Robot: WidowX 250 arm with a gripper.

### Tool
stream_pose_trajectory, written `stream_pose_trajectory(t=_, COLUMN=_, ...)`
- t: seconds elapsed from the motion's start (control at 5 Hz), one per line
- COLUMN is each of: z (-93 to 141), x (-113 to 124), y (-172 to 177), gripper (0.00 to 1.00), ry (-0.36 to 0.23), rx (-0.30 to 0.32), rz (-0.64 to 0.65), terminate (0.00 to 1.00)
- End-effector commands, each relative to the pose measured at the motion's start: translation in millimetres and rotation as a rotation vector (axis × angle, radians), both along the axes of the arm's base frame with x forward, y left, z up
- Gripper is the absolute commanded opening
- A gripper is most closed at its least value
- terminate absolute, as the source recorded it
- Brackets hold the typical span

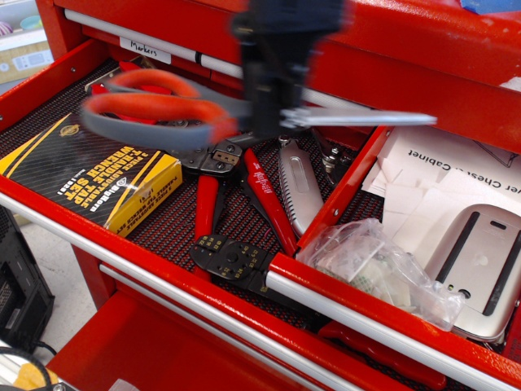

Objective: Pick up scissors and put into drawer

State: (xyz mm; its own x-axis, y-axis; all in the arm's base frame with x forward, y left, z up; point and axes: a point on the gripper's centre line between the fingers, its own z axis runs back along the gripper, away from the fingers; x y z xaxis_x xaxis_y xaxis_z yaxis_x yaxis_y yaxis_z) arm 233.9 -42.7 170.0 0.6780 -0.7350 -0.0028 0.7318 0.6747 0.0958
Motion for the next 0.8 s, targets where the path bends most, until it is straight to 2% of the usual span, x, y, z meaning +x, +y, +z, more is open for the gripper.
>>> stream_pose_trajectory(t=0.0, z=7, x=30, y=-70, gripper=0.00, ry=-0.079, rx=-0.037, rz=0.018, terminate=0.00)
stream_pose_trajectory(t=0.2, z=-7, x=37, y=-97, gripper=0.00, ry=-0.175, rx=-0.105, rz=0.112, terminate=0.00)
stream_pose_trajectory(t=0.4, z=-20, x=35, y=-107, gripper=0.00, ry=-0.234, rx=-0.078, rz=0.152, terminate=0.00)
stream_pose_trajectory(t=0.6, z=-27, x=44, y=-112, gripper=0.00, ry=-0.283, rx=-0.111, rz=0.199, terminate=0.00)
